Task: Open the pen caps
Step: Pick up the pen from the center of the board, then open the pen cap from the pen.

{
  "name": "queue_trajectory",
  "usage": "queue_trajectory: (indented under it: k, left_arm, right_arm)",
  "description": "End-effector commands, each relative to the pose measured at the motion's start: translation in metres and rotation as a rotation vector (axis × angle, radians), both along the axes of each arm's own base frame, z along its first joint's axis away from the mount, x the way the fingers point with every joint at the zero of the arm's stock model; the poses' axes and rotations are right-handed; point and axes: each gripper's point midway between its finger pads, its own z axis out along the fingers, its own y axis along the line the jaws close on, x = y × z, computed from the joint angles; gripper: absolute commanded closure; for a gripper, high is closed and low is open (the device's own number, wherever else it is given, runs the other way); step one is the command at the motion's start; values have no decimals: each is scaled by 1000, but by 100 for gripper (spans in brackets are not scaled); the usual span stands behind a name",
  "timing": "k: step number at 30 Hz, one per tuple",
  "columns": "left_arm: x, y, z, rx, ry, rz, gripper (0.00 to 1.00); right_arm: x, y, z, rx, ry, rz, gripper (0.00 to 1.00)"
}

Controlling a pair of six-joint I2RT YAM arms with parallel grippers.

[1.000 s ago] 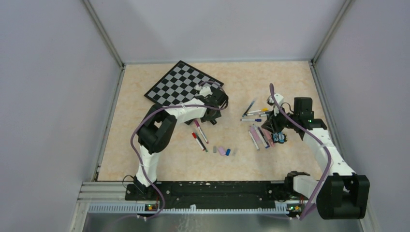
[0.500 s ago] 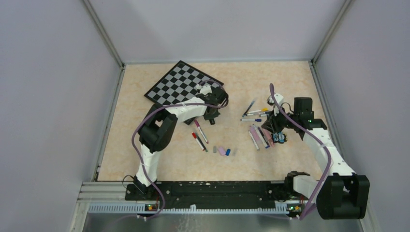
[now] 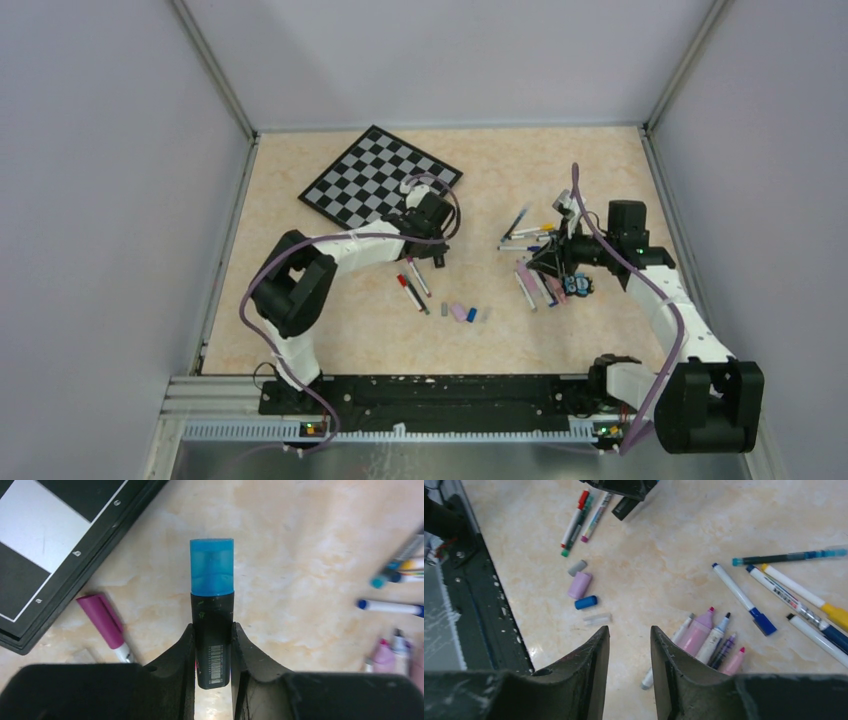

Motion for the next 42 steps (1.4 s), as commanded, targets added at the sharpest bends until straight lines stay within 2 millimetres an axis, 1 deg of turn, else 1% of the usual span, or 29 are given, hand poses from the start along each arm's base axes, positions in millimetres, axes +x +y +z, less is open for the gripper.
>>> queue_trajectory:
  k: [1,3,6,7,8,9,12,15,16,18,19,23,28,34,37,39,40,42]
  left_arm:
    - [13,-34,73,-234,-198,-87,94]
    - [4,-42,84,-317,-227,-129,95]
    - [-12,-57,109,-470,-292,-201,97]
    - [-19,-59,111,-512,-301,-220,98]
    - [-29,-64,117,-565,-303,-250,99]
    - [-35,-67,125,-616,-319,-265,99]
    - [-52,-76,145,-740,-370,-294,100]
    - [-63,-85,155,-775,-403,-295,100]
    - [-71,-91,156,-778,-404,-307,100]
    - [-70,-92,158,-765,-438,-265,100]
    - [-75,-96,158,-762,-444,-262,100]
    - [-80,-102,157,-738,-464,-225,100]
    - [-86,-108,153,-732,-460,-203,100]
    - [-91,-118,151,-732,-456,-215,100]
    - [-94,-124,153,-739,-456,-231,100]
    - [-95,-127,154,-746,-458,-245,100]
    - [-96,-129,154,-748,-459,-252,99]
    - [-97,-130,156,-751,-465,-261,96]
  right_arm:
    - [-10,19,21,162,8,84,61]
    - [-16,27,30,244,29,116,54]
    - [-26,39,43,358,60,173,43]
    - [-26,43,47,377,54,191,40]
    - [-27,46,46,382,68,199,33]
    - [-28,51,44,378,79,208,30]
    - [-30,62,39,346,83,232,29]
    - [-30,67,33,331,87,234,28]
    - [-30,68,28,328,108,220,28]
    - [-27,74,19,317,138,184,28]
    - [-27,78,16,306,150,181,28]
    - [-30,90,6,266,202,190,28]
    - [-25,92,-2,239,221,147,30]
    - [-17,93,-8,228,235,96,40]
    - [-14,94,-7,240,243,86,50]
    - [-14,95,-6,245,243,88,59]
    - [-14,96,-5,248,239,92,66]
    - [-14,96,-4,249,233,99,88]
